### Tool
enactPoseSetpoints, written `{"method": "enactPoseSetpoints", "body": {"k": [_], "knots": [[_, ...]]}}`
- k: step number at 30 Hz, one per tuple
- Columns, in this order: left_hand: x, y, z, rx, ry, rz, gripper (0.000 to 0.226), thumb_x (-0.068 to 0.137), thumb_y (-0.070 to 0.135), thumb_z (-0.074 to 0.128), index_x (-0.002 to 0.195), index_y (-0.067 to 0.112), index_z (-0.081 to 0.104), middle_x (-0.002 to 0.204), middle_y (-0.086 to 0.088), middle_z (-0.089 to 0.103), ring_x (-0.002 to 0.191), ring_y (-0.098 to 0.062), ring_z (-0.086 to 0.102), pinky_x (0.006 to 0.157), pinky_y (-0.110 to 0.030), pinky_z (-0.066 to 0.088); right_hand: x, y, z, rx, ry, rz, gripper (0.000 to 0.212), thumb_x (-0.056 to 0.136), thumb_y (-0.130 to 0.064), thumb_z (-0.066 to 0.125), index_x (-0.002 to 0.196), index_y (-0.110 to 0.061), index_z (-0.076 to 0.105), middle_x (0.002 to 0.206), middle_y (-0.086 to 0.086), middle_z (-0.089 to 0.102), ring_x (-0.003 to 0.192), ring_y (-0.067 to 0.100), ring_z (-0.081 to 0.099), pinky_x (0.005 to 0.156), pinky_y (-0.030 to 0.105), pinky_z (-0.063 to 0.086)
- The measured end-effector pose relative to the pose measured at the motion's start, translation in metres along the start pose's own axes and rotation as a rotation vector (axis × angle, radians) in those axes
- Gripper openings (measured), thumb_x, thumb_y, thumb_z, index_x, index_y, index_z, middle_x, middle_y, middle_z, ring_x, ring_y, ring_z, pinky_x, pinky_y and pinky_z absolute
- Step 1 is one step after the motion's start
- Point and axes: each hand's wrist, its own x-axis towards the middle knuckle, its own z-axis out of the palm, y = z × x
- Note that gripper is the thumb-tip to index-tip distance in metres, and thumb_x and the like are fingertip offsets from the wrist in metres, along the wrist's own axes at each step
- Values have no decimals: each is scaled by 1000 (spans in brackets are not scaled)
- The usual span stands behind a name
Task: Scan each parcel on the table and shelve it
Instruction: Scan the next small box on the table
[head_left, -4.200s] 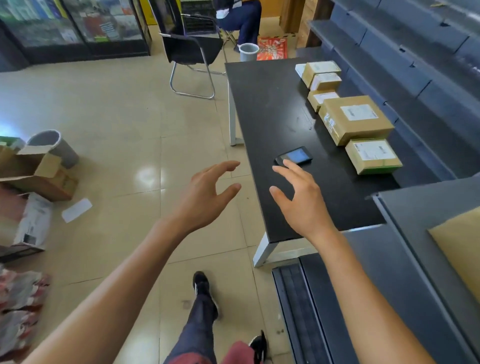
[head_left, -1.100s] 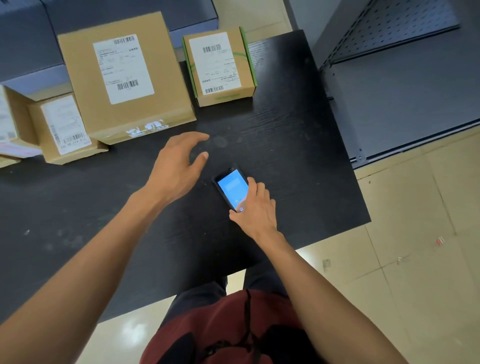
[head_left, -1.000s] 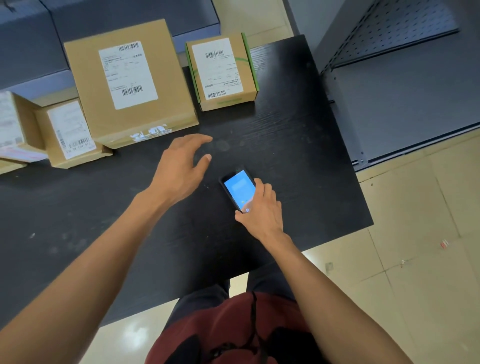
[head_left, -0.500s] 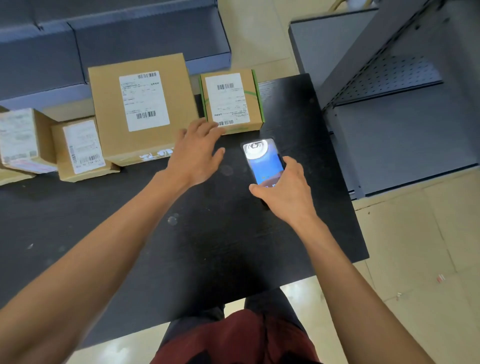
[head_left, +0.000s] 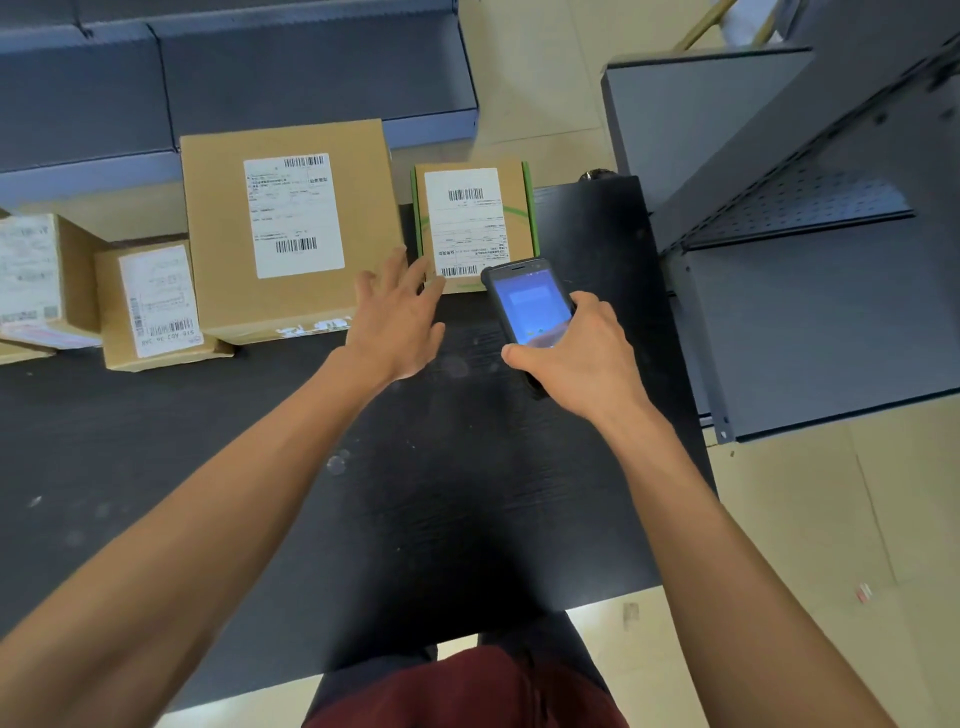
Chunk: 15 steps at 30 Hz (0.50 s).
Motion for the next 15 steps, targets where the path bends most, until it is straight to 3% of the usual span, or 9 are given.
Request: {"method": "enactPoseSetpoints", "body": {"k": [4, 9, 15], "knots": [[4, -5, 3, 22, -1, -11, 65, 94, 44, 56, 150, 15, 39, 159, -13, 31, 152, -37, 14, 105, -55, 32, 8, -8, 0, -32, 3, -9, 90, 70, -52, 82, 141, -13, 42, 132, -1, 45, 98, 12, 42, 76, 33, 40], [8, -5, 8, 55, -21, -13, 66, 94, 49, 52, 150, 17, 37, 161, -13, 29, 153, -37, 8, 107, -56, 28, 13, -15, 0, -51, 1, -8, 86, 70, -51, 81, 137, -11, 45, 115, -7, 36, 99, 12, 40, 77, 33, 39], [8, -5, 12, 66, -8, -11, 67, 93, 49, 54, 149, 16, 39, 159, -13, 32, 153, -38, 9, 106, -57, 28, 17, -19, -2, -60, -17, -3, 80, 67, -54, 82, 128, -14, 48, 117, 0, 48, 101, 19, 53, 79, 36, 50]]}}
